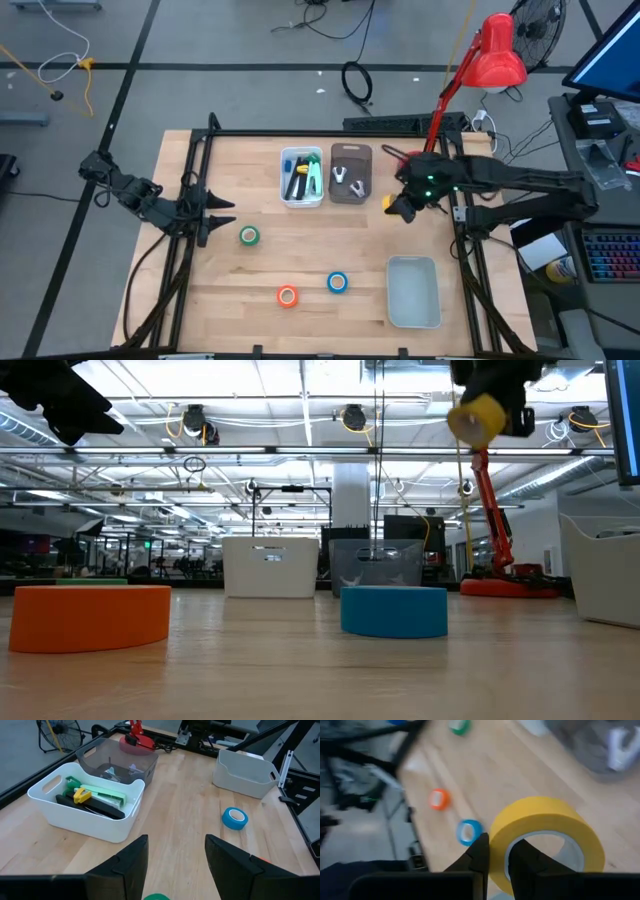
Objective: Pick and place Stapler, Stapler remover, tape
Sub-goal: Put the yellow tape into the gray bin
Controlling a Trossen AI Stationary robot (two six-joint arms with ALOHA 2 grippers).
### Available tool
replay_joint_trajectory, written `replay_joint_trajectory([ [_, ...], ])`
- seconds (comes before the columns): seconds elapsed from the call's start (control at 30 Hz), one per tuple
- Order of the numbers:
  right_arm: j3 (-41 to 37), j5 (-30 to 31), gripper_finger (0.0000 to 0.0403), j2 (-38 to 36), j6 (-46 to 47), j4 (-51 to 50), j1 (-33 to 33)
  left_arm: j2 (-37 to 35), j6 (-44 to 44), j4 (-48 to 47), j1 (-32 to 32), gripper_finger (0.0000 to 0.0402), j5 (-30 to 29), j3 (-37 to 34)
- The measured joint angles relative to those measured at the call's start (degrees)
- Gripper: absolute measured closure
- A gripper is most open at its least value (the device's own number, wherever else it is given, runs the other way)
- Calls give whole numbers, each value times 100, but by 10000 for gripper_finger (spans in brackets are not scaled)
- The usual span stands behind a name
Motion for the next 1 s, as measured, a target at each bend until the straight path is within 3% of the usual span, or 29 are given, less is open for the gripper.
replay_joint_trajectory([
  [0.37,-2,-113,365,-468,-238,876,790,0,-12,2,0,204,6,-2],
  [0.47,-2,-276,365,-466,108,1079,1072,-2,-11,0,1,204,9,-1],
  [0.73,-2,-405,365,-450,2477,874,1932,0,-10,0,0,204,11,-2],
  [1.0,-2,-415,365,-136,5010,-75,2846,0,-6,0,0,204,9,0],
])
